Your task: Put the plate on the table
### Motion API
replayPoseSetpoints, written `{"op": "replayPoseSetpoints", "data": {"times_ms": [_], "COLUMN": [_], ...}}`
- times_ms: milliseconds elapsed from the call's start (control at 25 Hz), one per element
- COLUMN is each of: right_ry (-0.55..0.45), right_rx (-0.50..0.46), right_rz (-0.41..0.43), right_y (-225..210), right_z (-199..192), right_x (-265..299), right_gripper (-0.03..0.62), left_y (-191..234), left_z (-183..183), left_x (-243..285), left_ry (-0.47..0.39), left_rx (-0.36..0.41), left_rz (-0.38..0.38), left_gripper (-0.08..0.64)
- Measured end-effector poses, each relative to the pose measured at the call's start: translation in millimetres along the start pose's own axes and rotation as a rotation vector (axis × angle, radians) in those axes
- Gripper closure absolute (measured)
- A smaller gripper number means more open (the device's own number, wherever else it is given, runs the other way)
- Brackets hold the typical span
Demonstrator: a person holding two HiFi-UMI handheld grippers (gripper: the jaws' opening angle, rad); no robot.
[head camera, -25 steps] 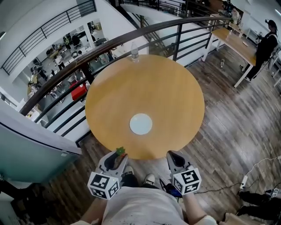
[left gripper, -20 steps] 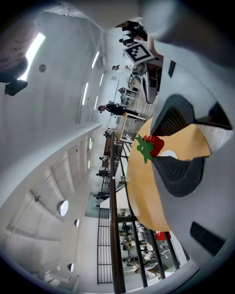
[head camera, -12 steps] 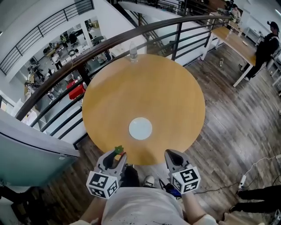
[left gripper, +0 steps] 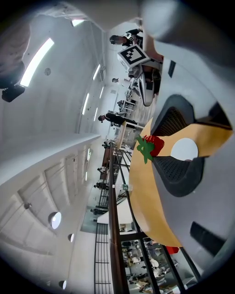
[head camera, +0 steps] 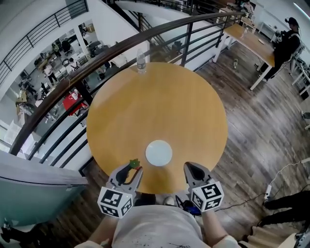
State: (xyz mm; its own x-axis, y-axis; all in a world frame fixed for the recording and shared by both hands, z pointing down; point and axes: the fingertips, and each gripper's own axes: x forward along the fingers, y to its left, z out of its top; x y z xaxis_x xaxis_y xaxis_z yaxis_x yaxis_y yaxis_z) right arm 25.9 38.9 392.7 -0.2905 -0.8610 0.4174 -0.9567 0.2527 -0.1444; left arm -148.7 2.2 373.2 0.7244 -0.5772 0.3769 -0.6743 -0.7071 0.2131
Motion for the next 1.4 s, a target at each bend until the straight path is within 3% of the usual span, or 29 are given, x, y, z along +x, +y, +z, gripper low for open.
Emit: {"op": "replayPoseSetpoints", "data": {"times_ms": [360, 640, 1000, 1400], "right_ry": [-0.004, 0.014, 0.013, 0.045], "right_rx": [0.014, 0.013, -0.027, -0.007], "right_rz": [-0.116, -0.146, -0.081, -0.024], "right_y": [4, -4, -27, -43], "right_z": [13, 17, 42, 32], "right_x": [28, 28, 48, 53], "right_gripper": [0.567, 0.566, 0.568, 0.566], "left_y": [47, 47, 47, 32], "left_z": [5, 8, 20, 5], "left_x": [23, 34, 57, 76], "left_ry": [0.021, 0.025, 0.045, 0.125], "left_rx": [0.009, -0.007, -0.030, -0.026], "left_rz": [-0.097, -0.130, -0.079, -0.057], "left_gripper": [0.410, 0.410, 0.410, 0.410]}}
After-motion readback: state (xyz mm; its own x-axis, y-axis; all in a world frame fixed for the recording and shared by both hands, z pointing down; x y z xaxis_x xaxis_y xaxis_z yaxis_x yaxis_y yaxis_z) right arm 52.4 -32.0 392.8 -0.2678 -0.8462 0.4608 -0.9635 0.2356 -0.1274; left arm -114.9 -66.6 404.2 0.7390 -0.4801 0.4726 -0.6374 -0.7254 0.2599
